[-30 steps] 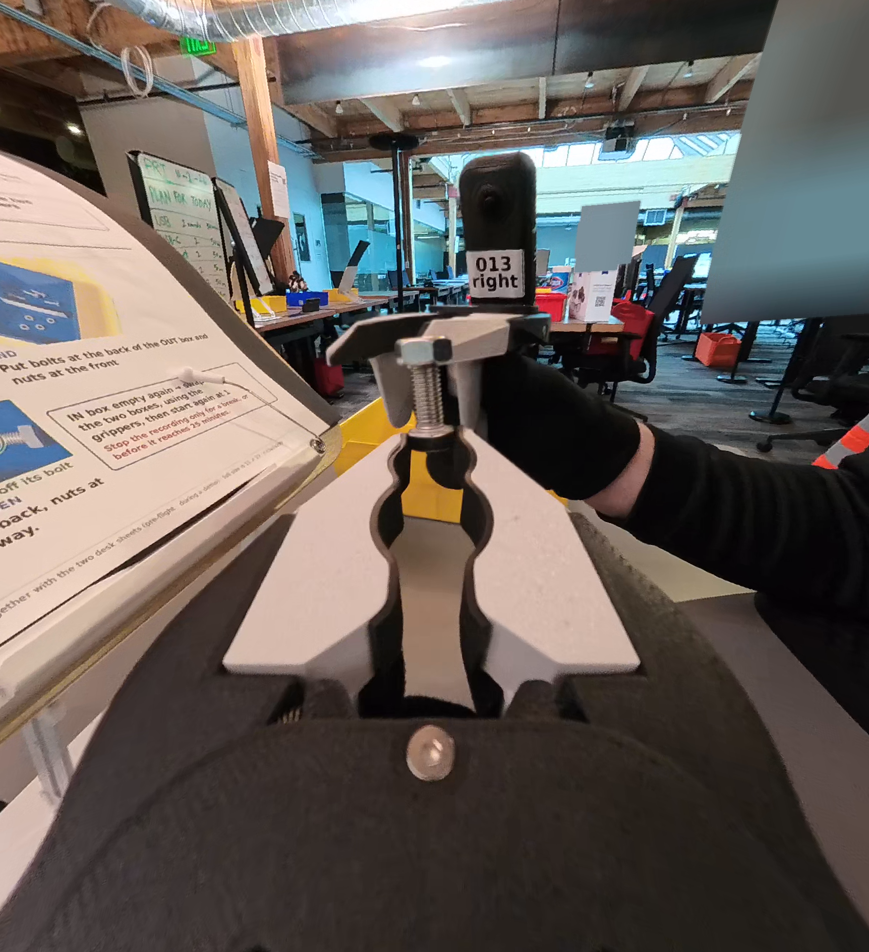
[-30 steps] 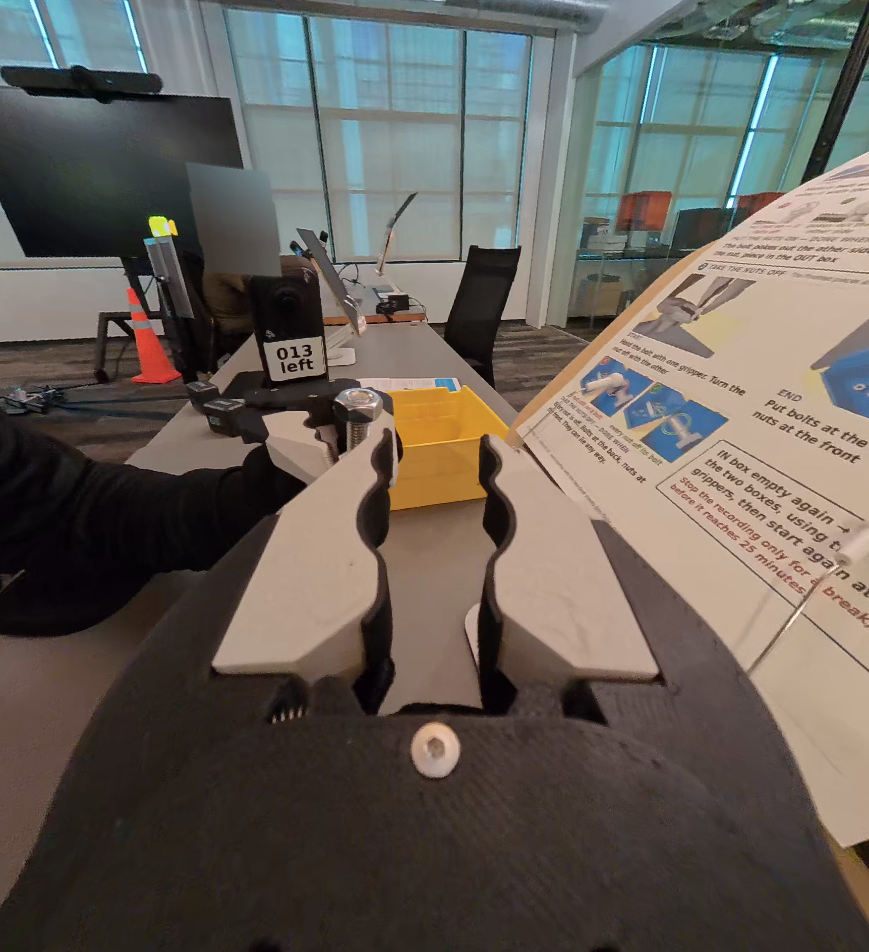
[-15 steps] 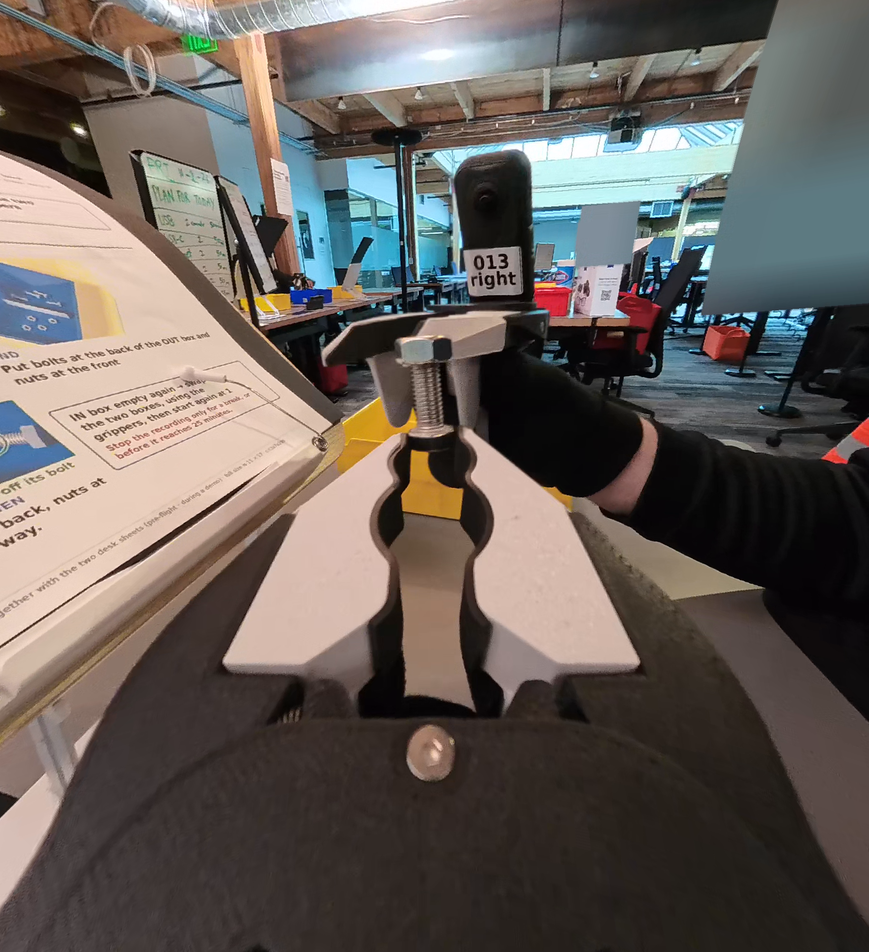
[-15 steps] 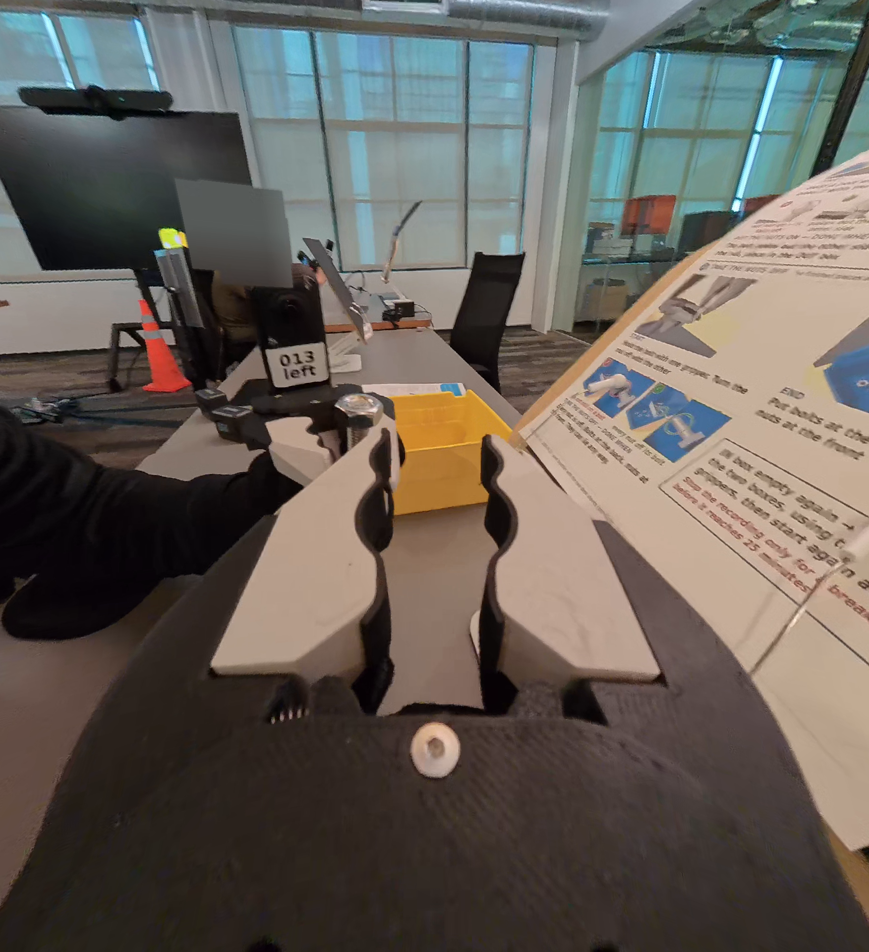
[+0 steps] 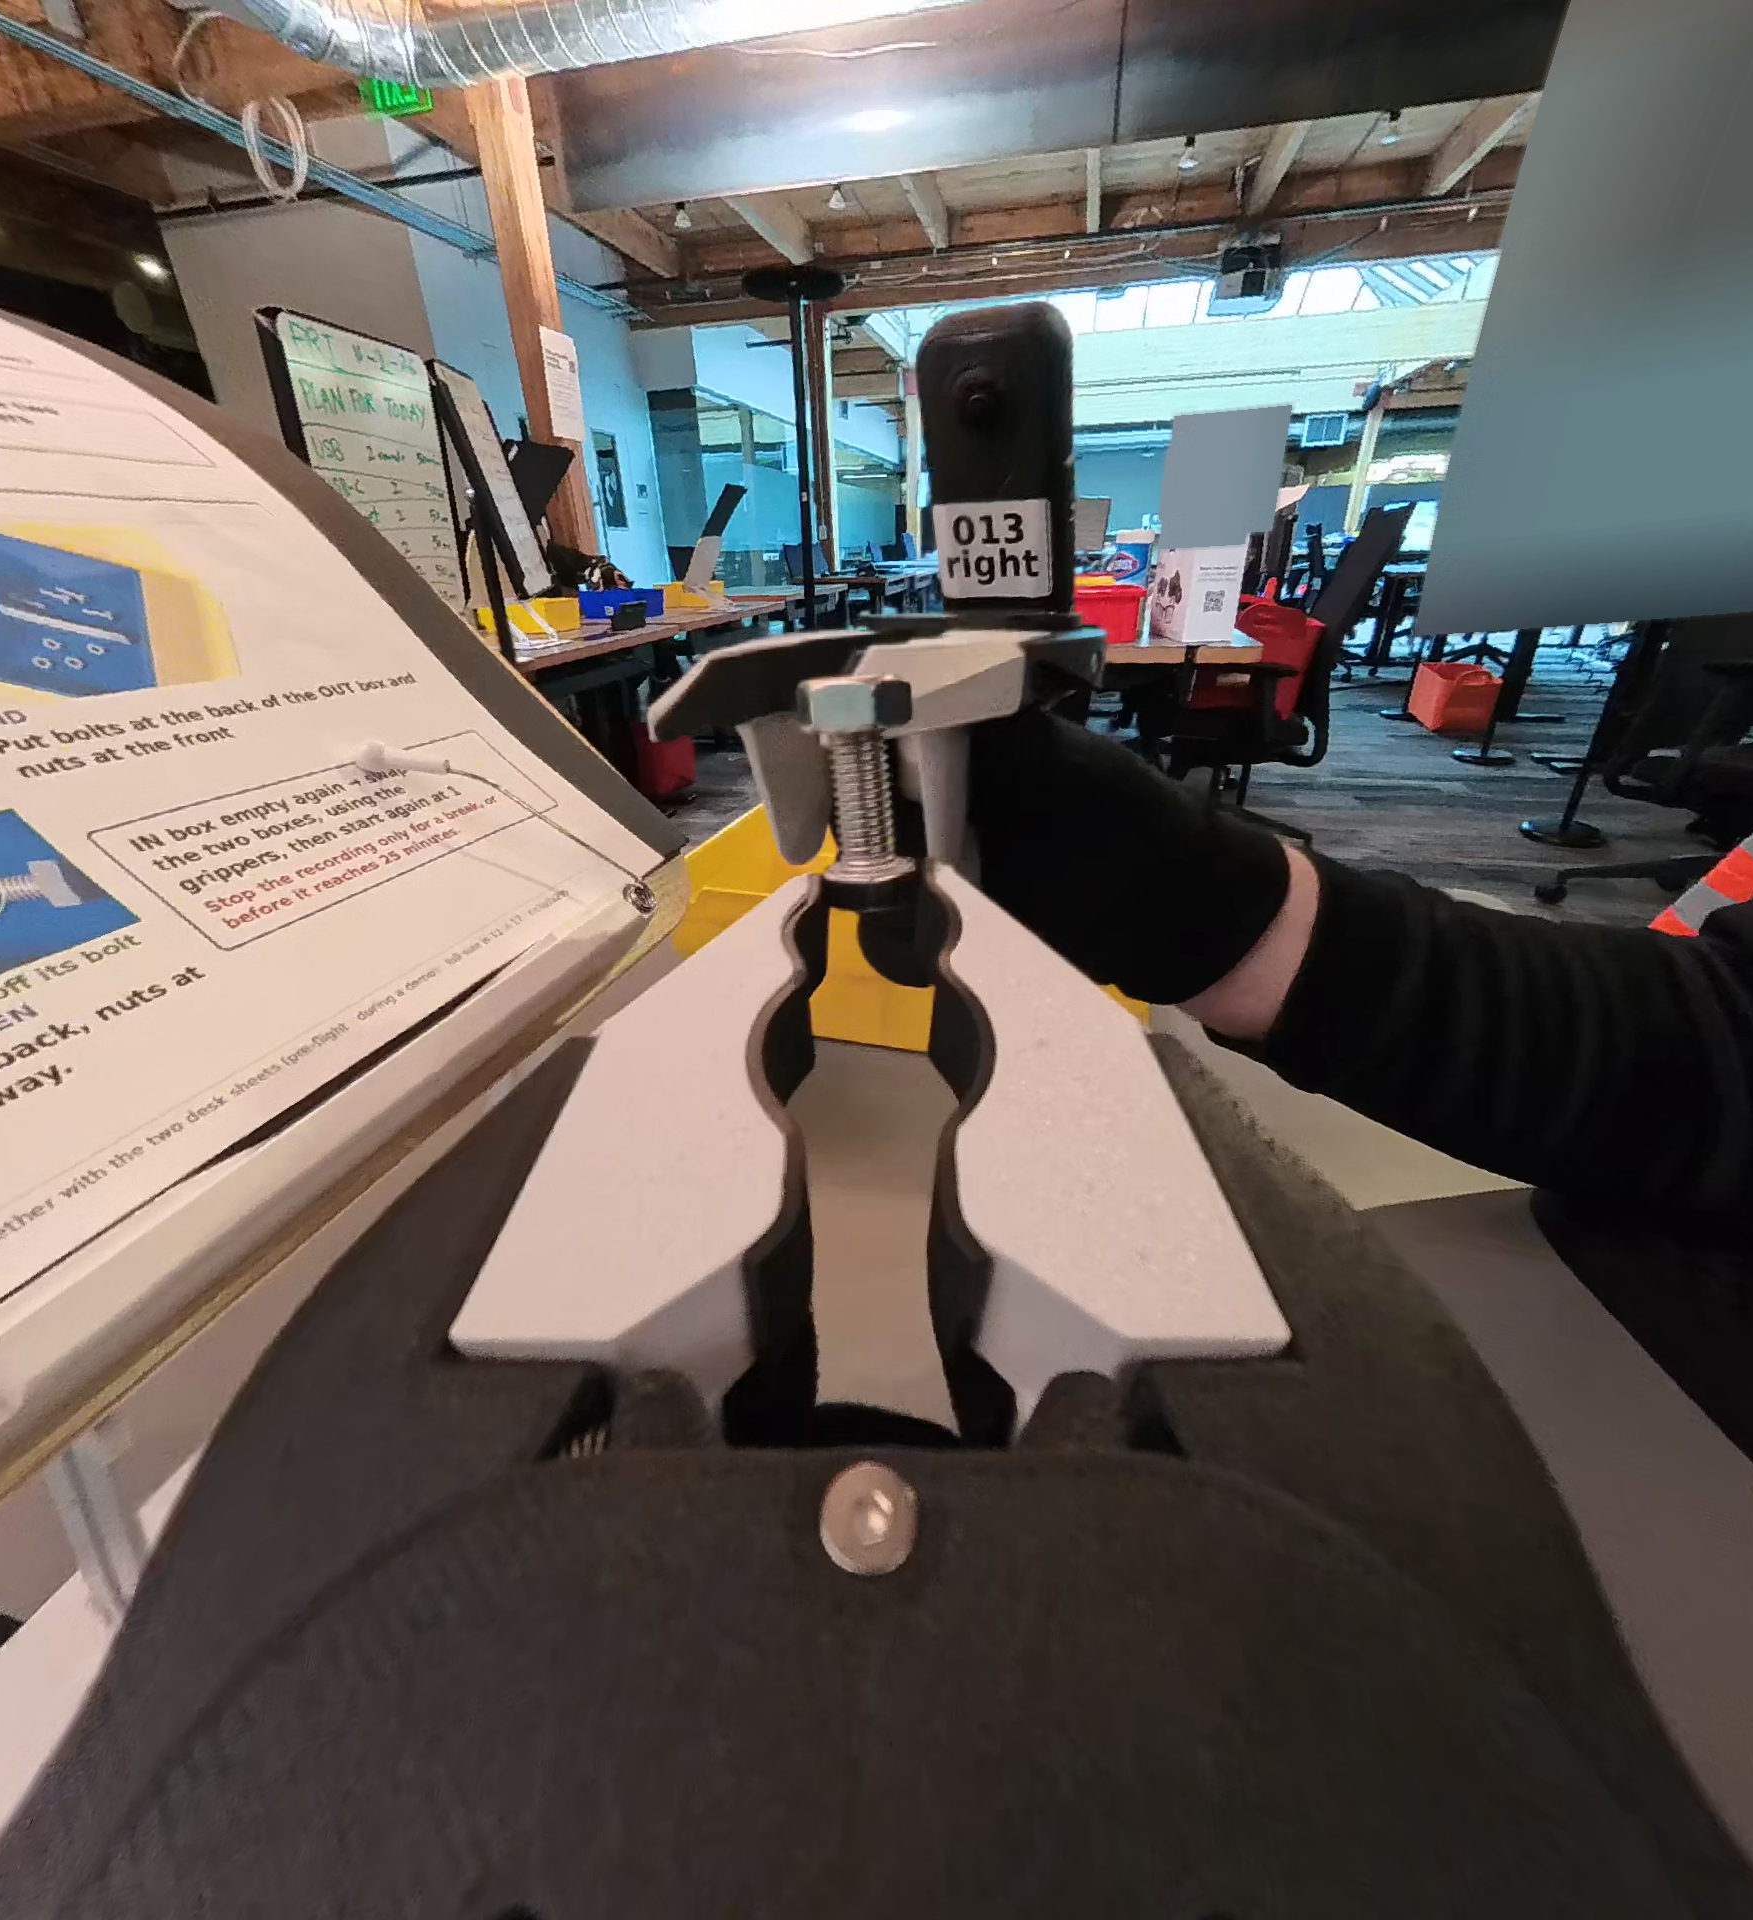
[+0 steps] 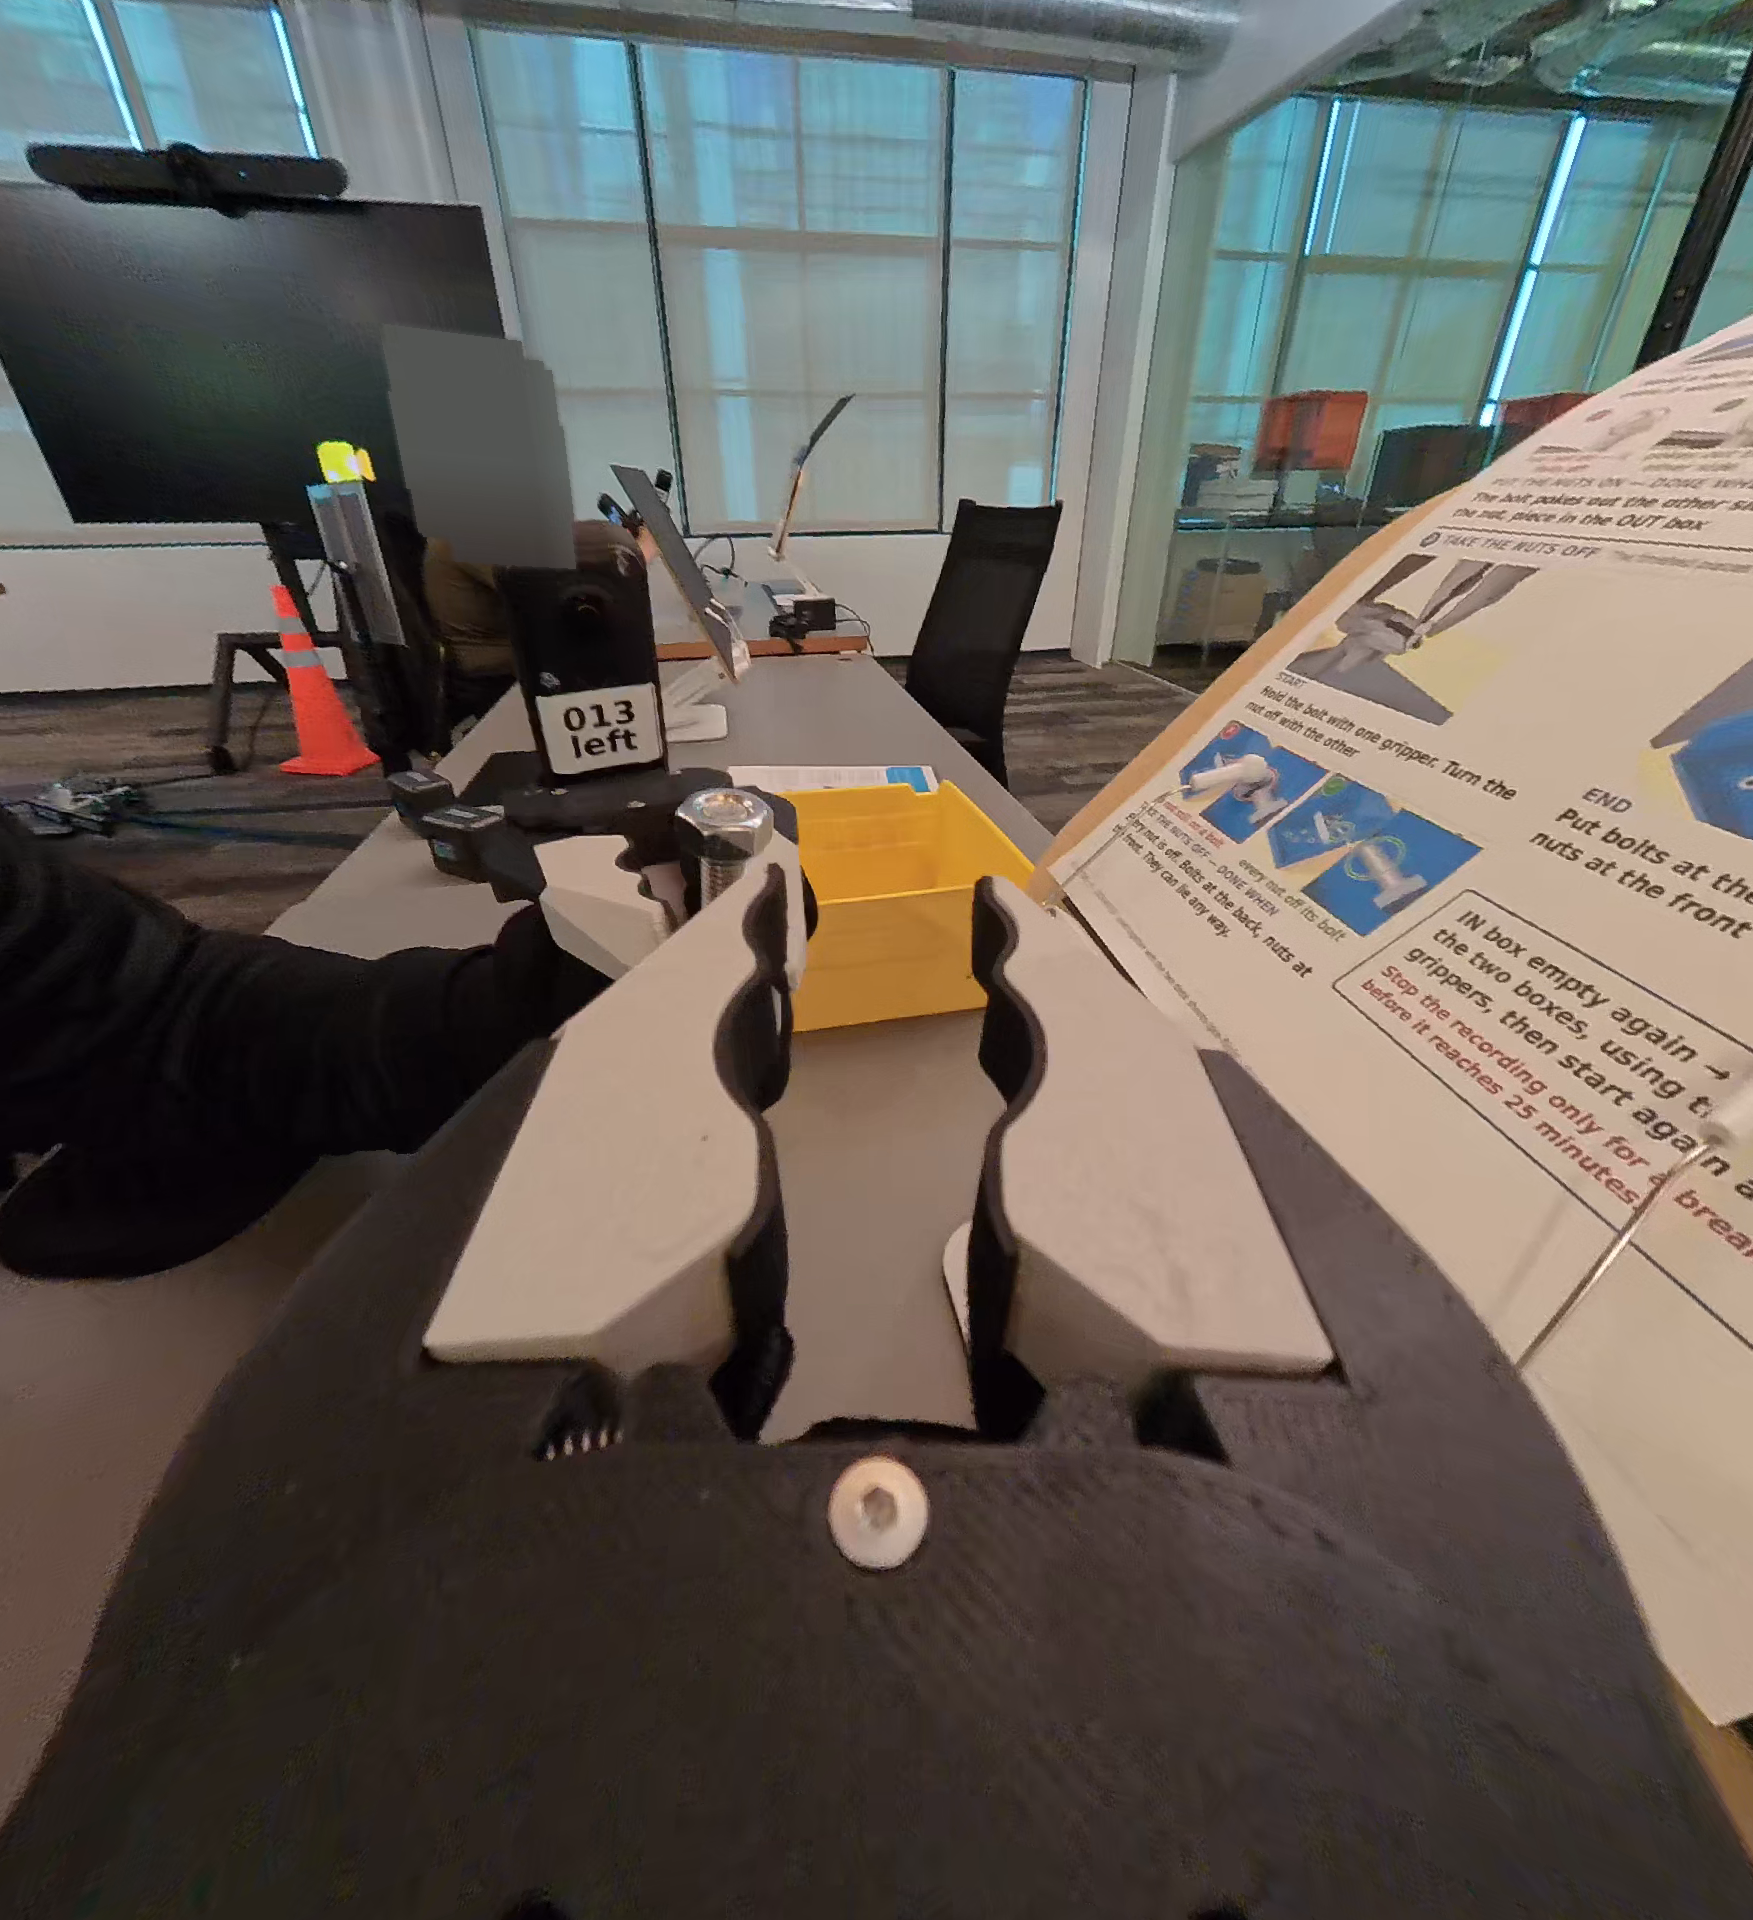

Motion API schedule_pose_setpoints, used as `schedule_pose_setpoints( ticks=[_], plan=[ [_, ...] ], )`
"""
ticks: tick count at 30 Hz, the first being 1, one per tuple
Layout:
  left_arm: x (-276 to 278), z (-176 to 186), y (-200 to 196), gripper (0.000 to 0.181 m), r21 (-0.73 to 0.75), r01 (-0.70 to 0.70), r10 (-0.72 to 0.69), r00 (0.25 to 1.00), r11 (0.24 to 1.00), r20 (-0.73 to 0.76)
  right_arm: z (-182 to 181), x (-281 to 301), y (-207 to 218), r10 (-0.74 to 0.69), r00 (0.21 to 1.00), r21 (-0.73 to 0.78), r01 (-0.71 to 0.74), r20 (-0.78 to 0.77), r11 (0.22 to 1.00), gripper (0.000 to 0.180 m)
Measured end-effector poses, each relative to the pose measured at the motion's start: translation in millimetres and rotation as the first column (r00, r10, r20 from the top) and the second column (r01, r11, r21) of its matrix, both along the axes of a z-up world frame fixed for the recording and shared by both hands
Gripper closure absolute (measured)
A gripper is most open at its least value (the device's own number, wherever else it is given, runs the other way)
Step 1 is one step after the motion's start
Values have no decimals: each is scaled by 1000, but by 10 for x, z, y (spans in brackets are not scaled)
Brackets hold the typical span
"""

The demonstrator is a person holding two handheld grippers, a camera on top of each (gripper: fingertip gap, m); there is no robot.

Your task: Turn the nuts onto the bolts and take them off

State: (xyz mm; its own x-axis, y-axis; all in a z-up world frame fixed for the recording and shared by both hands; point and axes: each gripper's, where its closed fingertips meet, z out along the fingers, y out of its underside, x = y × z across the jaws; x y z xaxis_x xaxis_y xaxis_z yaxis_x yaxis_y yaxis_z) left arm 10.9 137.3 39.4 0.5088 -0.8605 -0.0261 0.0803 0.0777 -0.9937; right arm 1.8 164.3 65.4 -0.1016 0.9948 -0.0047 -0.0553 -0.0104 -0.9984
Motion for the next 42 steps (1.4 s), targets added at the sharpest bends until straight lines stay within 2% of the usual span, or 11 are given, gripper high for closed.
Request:
schedule_pose_setpoints(
  ticks=[8, 13, 16, 18, 23, 31, 32, 33, 35, 42],
  plan=[
    [33, -44, 13, 166, -14, 4, -4, 1000, 1000, -5, 59, -25, -166, 70, 997, 23, -69, -22, 997, 138],
    [29, -49, 16, 166, -17, 2, -2, 1000, 1000, -9, 37, -36, -119, 52, 999, 8, -52, -17, 999, 137],
    [-2, -35, 23, 166, -20, 3, -3, 1000, 1000, 9, 8, -21, -51, 19, 1000, 10, -19, -1, 1000, 147],
    [-8, -27, 22, 166, -17, 2, -2, 1000, 1000, 9, -30, -13, 3, -2, 1000, 3, 2, 17, 1000, 146],
    [19, -53, 24, 166, -21, 4, -4, 1000, 1000, 0, 60, 4, -108, 57, 998, 2, -57, -29, 998, 138],
    [25, -54, 19, 166, -19, 3, -3, 1000, 1000, -4, 18, -37, -114, 51, 999, 11, -51, -5, 999, 137],
    [18, -51, 22, 166, -21, 2, -2, 1000, 1000, 1, 18, -31, -83, 34, 999, 10, -34, -5, 999, 140],
    [5, -40, 21, 166, -20, 4, -3, 1000, 1000, 10, 16, -17, -43, 12, 1000, 14, -12, -4, 1000, 151],
    [8, -8, -11, 166, -5, 17, -17, 1000, 1000, 16, 8, 8, -4, -3, 1000, 14, 3, 0, 1000, 149],
    [27, -36, 4, 166, -15, 14, -14, 1000, 1000, 13, 74, -6, -184, 85, 996, 21, -84, -25, 996, 137]
  ],
)
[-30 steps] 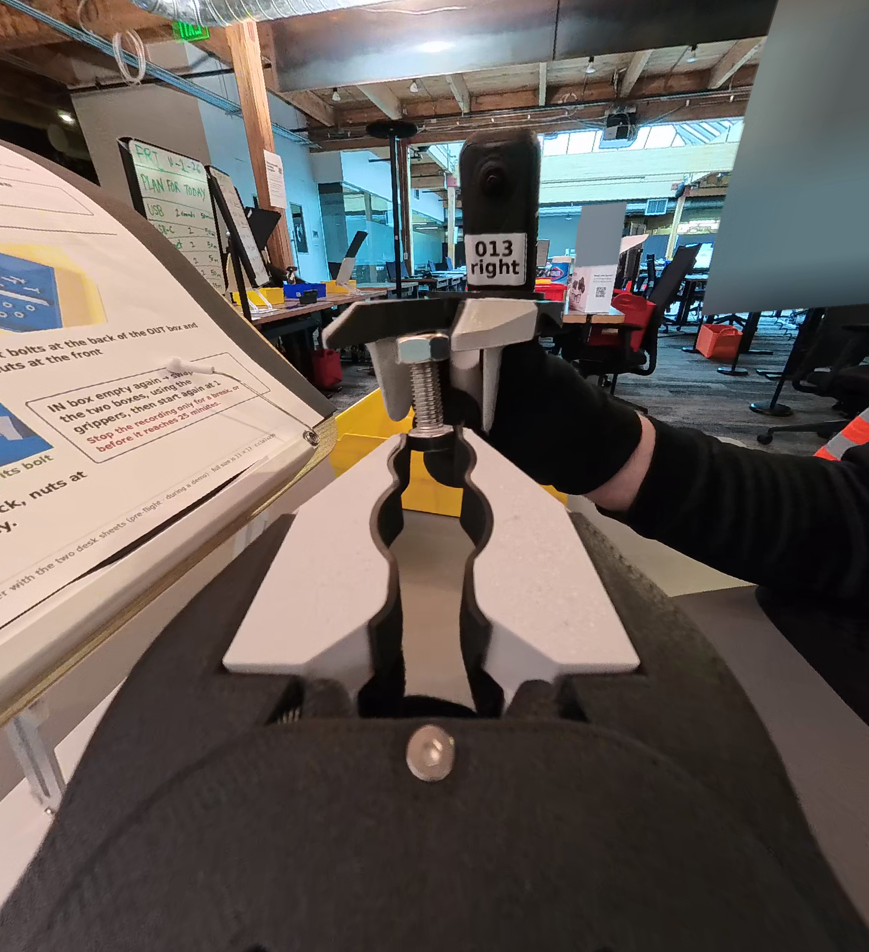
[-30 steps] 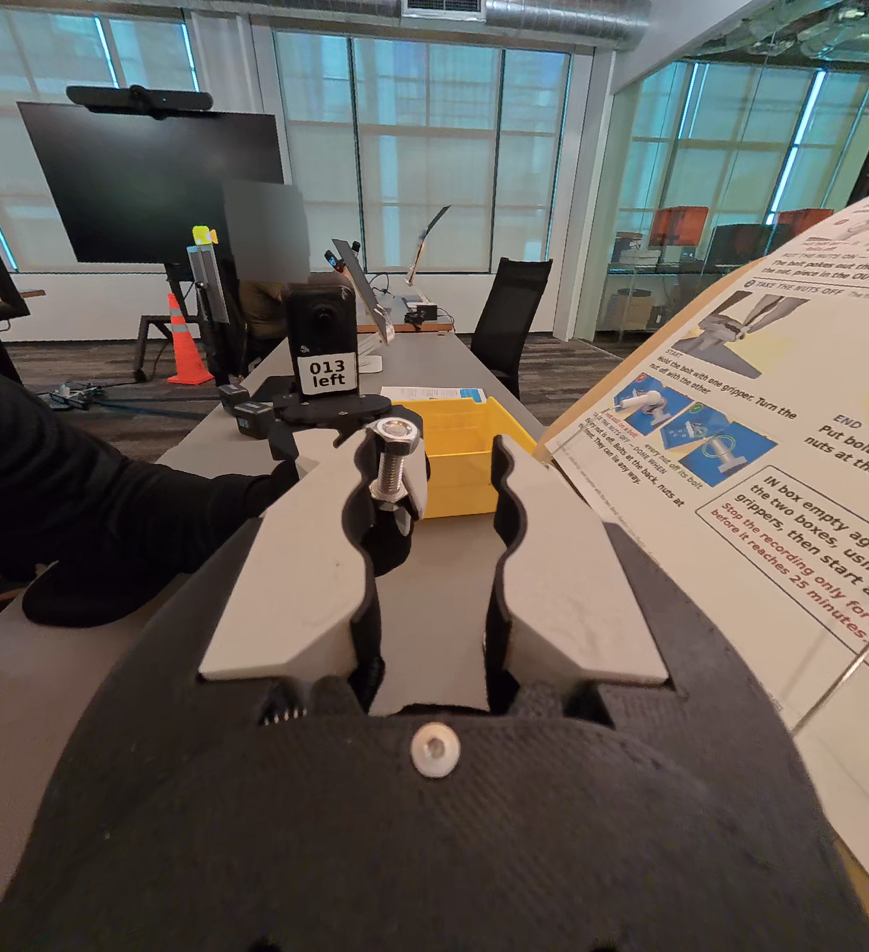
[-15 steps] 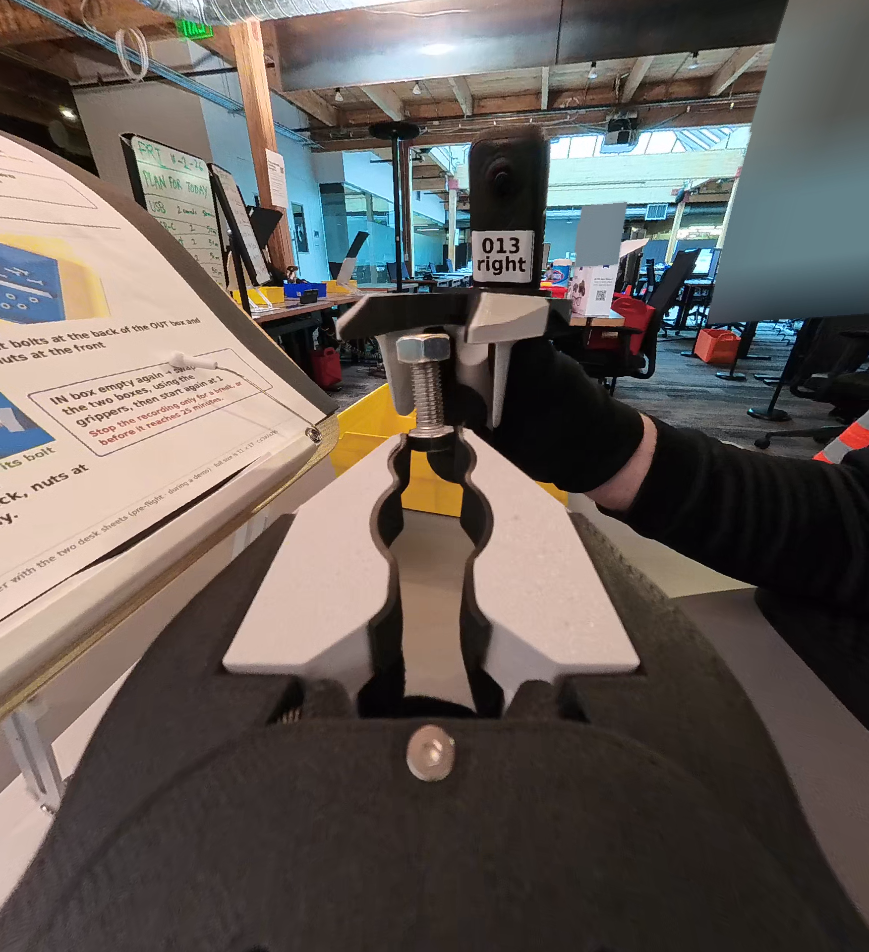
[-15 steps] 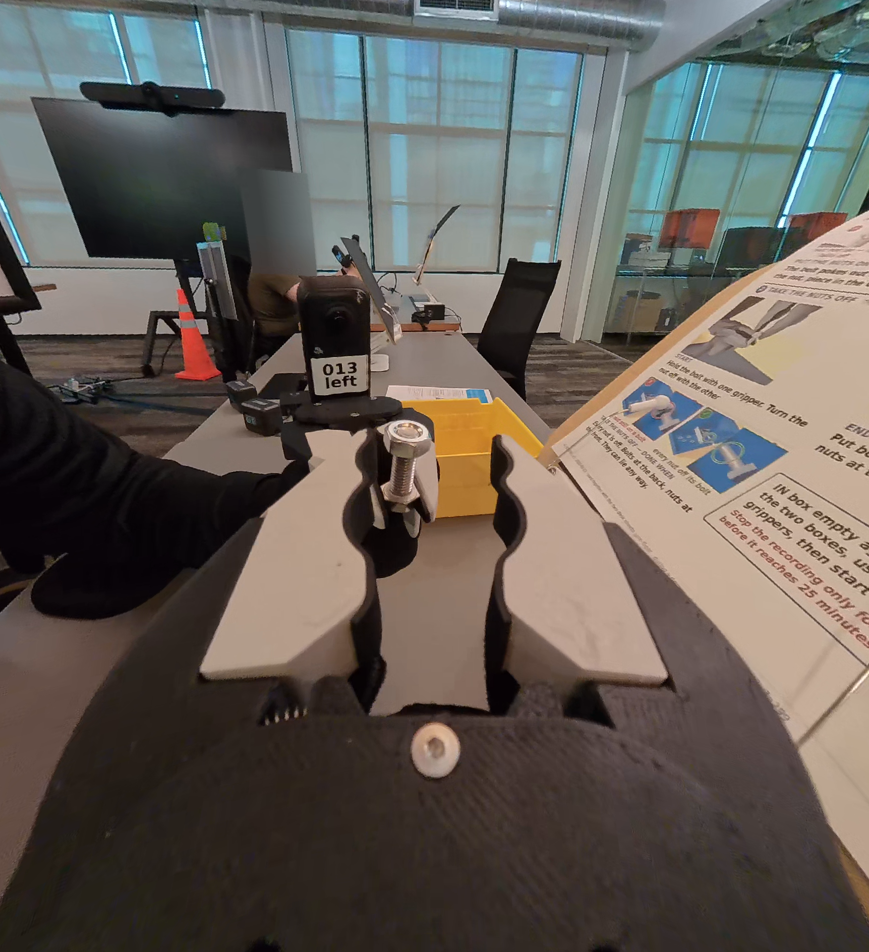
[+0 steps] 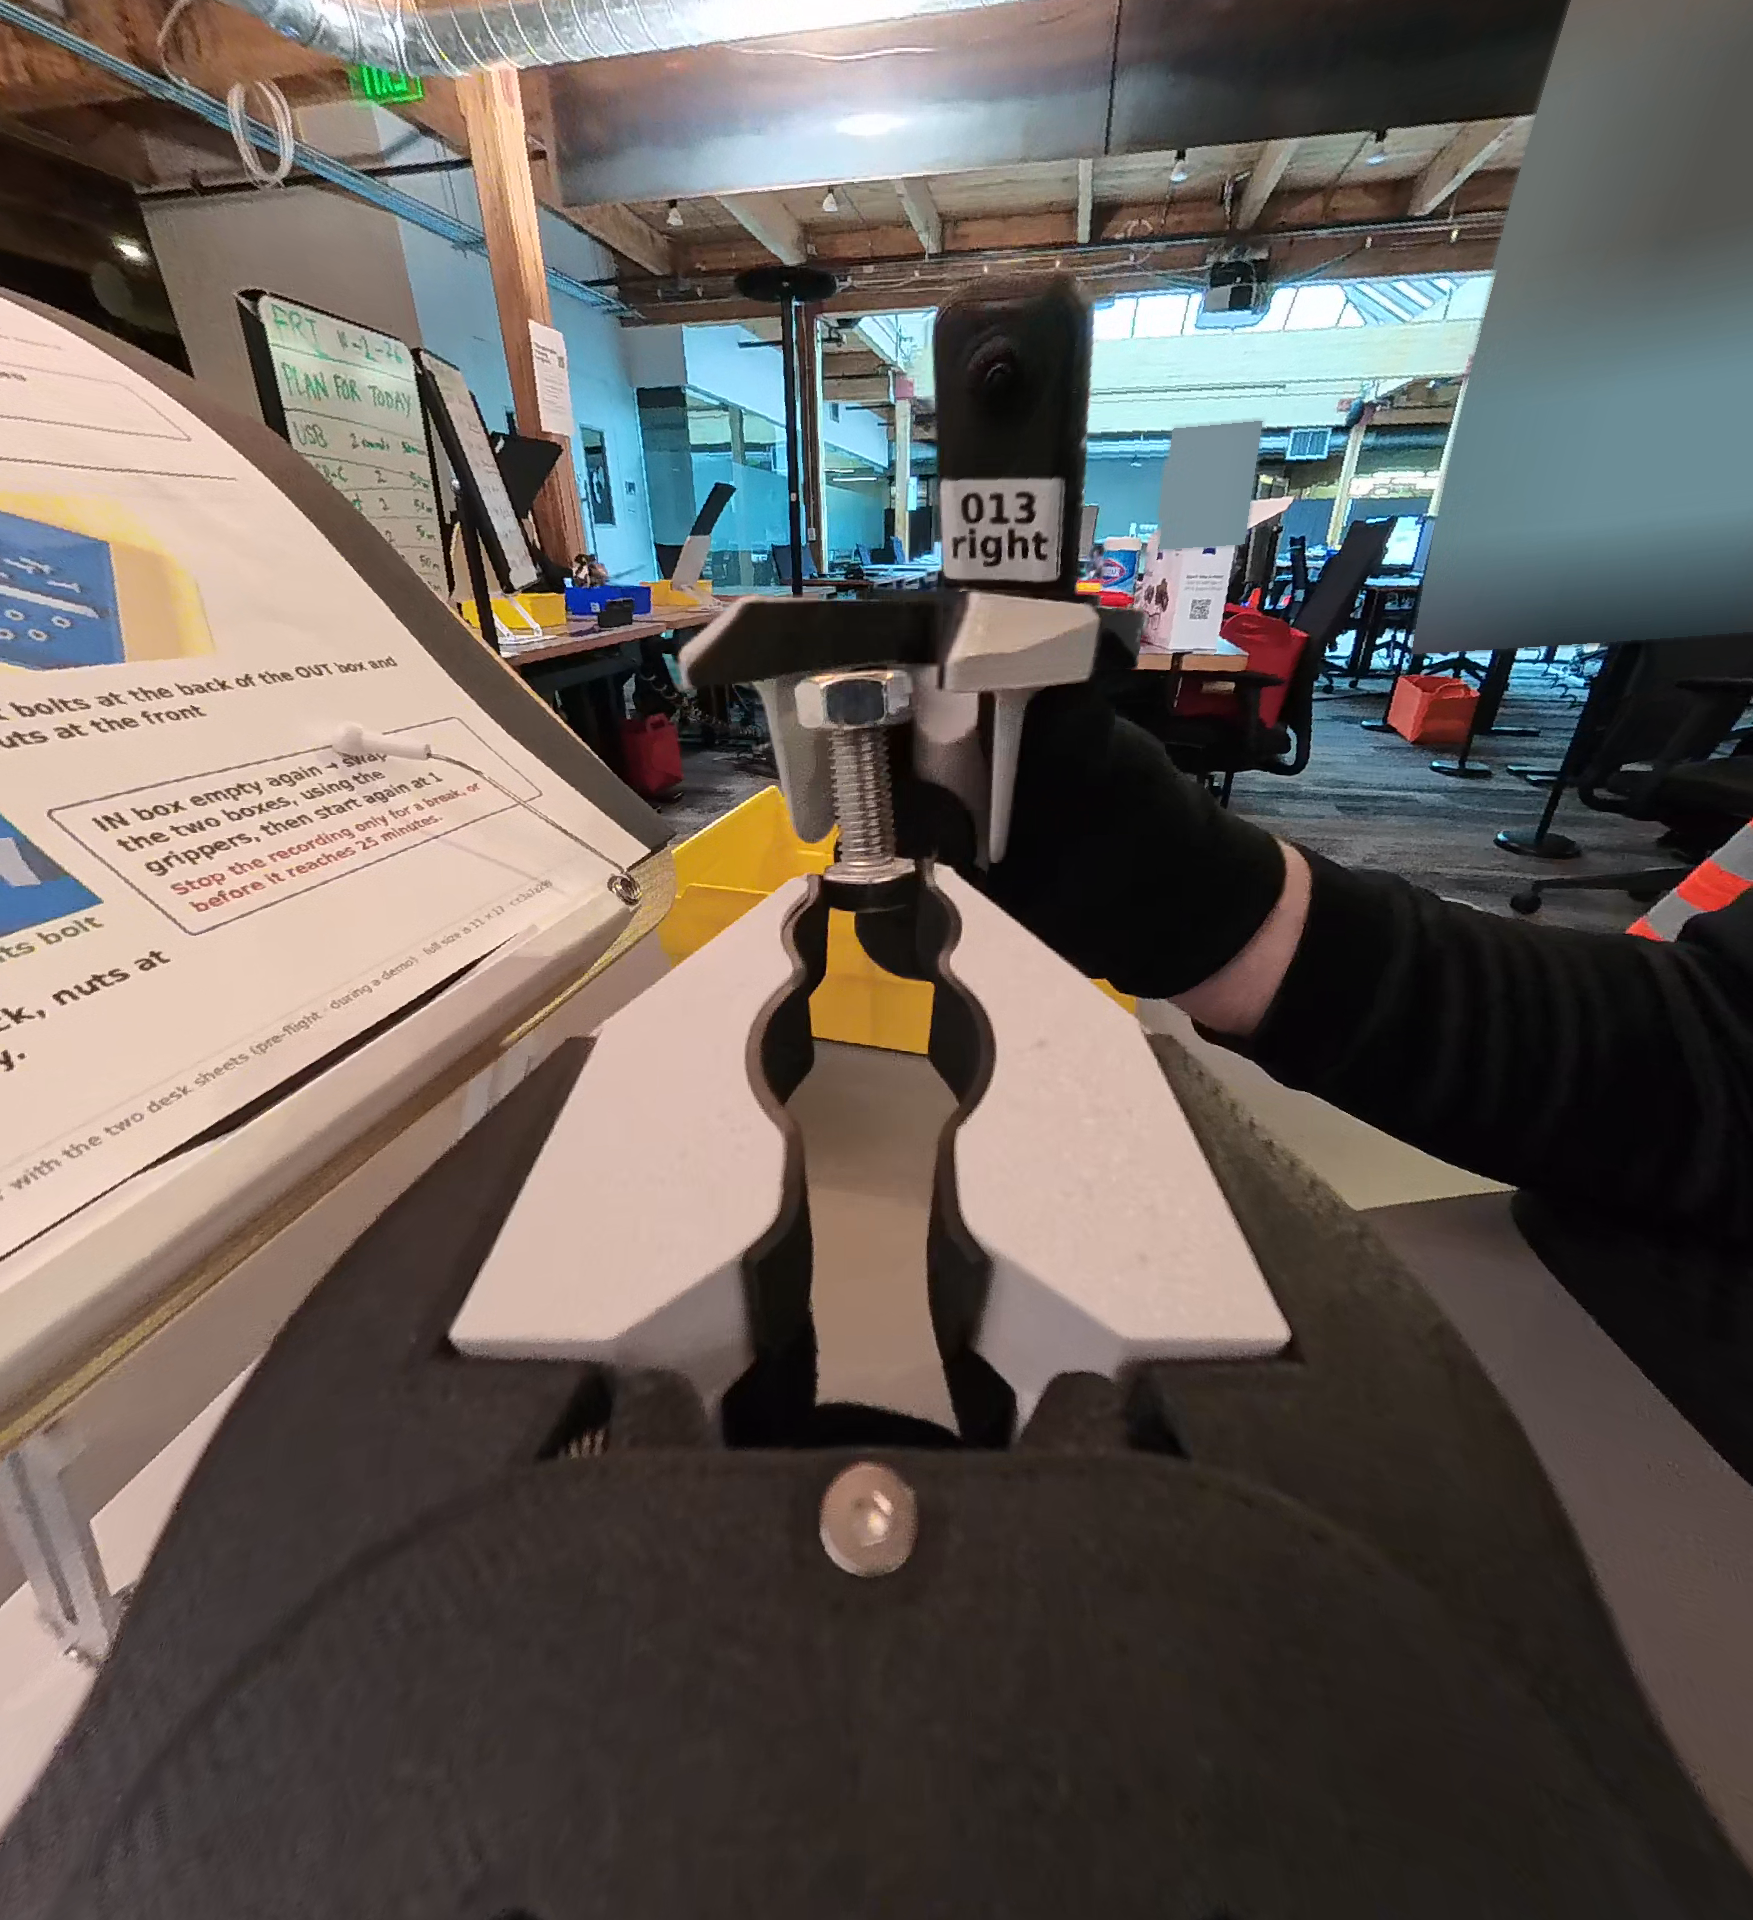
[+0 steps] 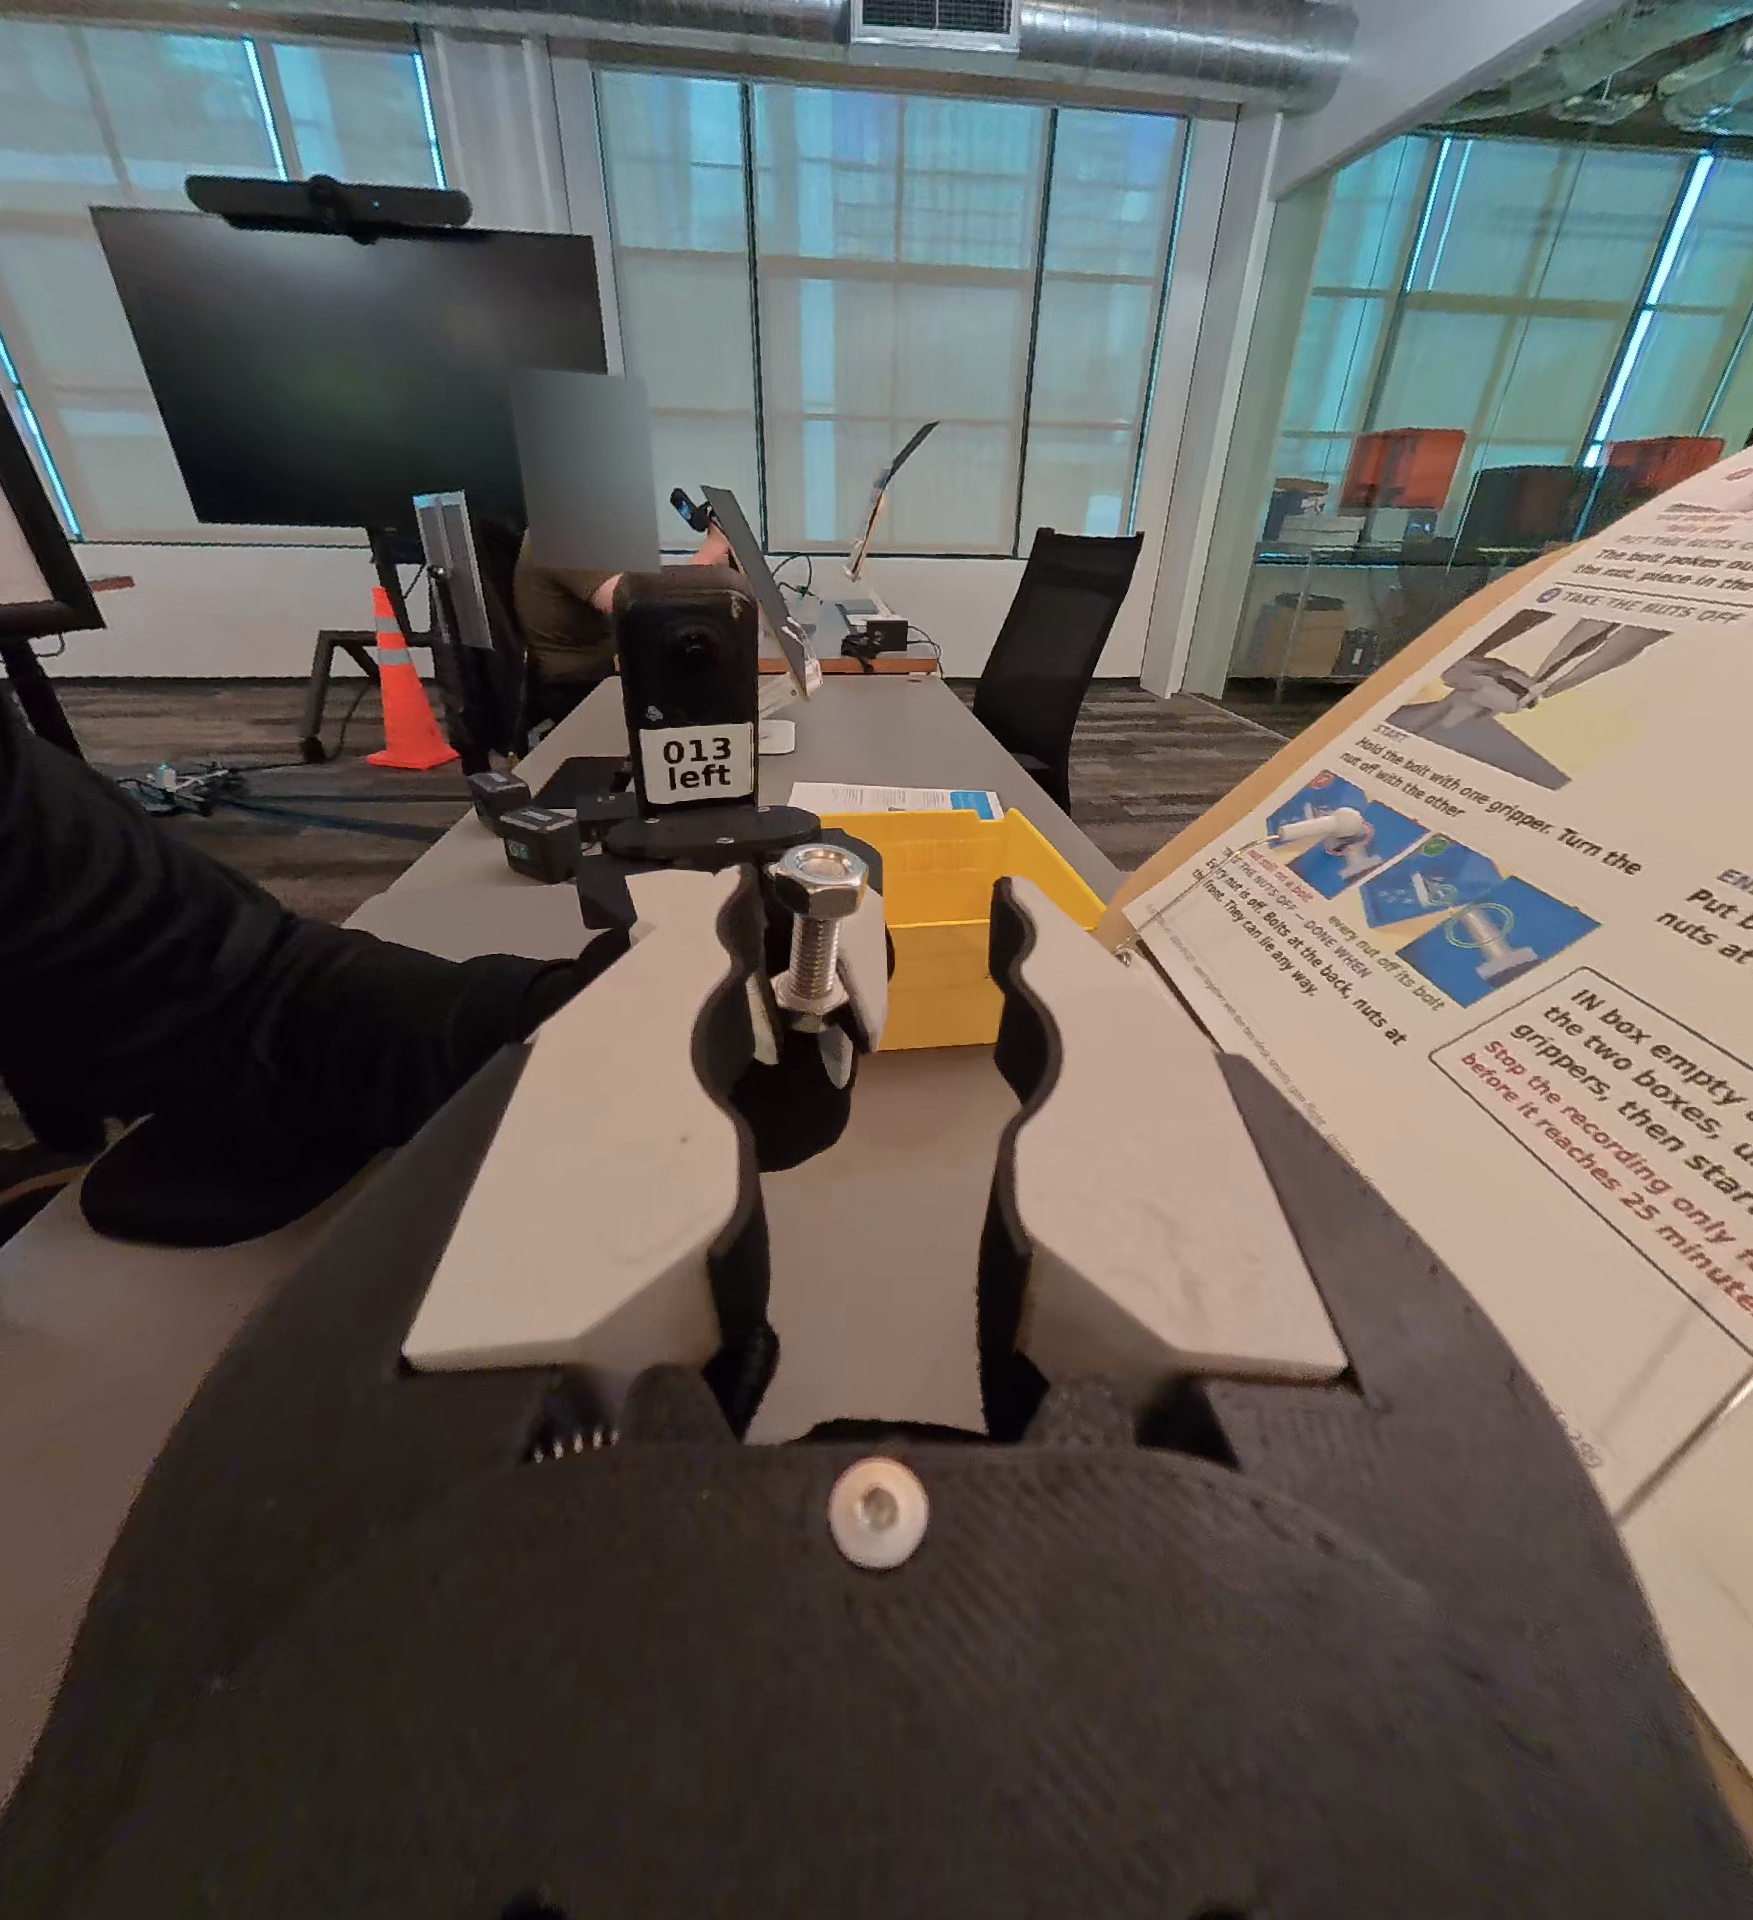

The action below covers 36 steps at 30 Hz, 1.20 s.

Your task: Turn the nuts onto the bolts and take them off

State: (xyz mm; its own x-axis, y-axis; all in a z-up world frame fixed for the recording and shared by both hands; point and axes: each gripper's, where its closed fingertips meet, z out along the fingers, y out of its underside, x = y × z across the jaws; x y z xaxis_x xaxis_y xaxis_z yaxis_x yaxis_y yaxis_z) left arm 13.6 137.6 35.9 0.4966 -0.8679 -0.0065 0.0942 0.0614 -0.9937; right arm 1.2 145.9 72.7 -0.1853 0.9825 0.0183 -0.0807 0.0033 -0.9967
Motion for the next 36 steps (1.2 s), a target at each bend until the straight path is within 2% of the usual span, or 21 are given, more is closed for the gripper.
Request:
schedule_pose_setpoints(
  ticks=[5, 6, 7, 16, 27, 36],
  plan=[
    [6, 8, -9, 166, 6, -3, 3, 1000, 1000, -7, -18, -17, 60, -33, 999, -6, 33, 3, 999, 136],
    [-9, 19, -7, 166, 6, -3, 3, 1000, 1000, 1, -17, -4, 84, -44, 999, -6, 44, 3, 999, 147],
    [-18, 34, -21, 166, 9, 7, -7, 1000, 1000, 10, -26, 8, 117, -61, 998, -3, 61, 9, 998, 148],
    [9, 3, -8, 166, 4, 3, -3, 1000, 1000, -2, -22, -12, -7, 0, 1000, 8, 0, 14, 1000, 137],
    [-13, 31, -15, 166, 7, 4, -4, 1000, 1000, 9, -33, -2, 66, -39, 999, 14, 39, 16, 999, 146],
    [19, 3, -15, 166, 4, 7, -7, 1000, 1000, 0, 12, -2, -25, 0, 1000, 24, 0, 0, 1000, 140]
  ],
)
